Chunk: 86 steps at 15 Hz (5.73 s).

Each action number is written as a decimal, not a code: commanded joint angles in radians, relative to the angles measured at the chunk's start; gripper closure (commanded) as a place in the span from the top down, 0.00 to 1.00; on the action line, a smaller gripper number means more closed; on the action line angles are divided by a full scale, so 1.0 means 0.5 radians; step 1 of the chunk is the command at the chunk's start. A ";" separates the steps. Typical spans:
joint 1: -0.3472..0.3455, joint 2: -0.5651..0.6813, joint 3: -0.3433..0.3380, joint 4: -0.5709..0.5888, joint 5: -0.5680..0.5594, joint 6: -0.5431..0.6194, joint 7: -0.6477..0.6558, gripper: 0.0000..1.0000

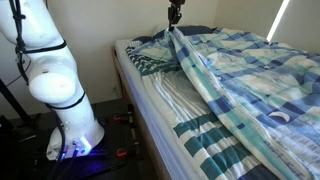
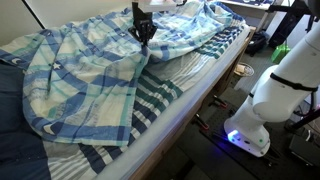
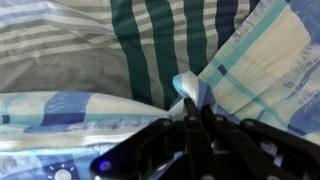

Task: Straighten the blue and white blanket on the bed.

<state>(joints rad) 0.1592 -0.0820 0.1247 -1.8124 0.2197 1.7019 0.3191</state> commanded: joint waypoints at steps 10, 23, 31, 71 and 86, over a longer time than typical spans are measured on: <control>0.026 -0.256 0.115 -0.247 0.030 -0.044 0.173 0.02; 0.028 -0.585 0.280 -0.488 0.090 -0.210 0.603 0.40; 0.039 -0.540 0.342 -0.347 0.032 -0.257 0.543 0.97; 0.468 0.172 0.615 -0.132 0.429 0.072 1.449 1.00; 0.545 -0.038 0.629 -0.694 0.286 0.594 2.987 1.00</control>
<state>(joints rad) 0.4302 -0.0249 0.4313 -2.0634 0.3924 1.9384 1.6829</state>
